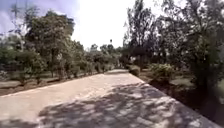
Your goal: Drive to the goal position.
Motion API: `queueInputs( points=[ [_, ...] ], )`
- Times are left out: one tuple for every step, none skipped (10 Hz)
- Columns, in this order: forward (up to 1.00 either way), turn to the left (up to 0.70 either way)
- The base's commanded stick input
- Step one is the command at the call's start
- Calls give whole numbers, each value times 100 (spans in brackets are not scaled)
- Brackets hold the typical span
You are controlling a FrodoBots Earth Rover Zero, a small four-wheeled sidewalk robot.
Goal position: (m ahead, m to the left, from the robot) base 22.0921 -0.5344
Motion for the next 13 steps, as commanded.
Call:
queueInputs(
  points=[
    [70, 0],
    [70, 0],
    [70, 0],
    [70, 0],
    [70, 0],
    [70, 0],
    [70, 0],
    [70, 0],
    [70, 0],
    [70, 0],
    [70, 0],
    [70, 0],
    [70, 0]
  ],
)
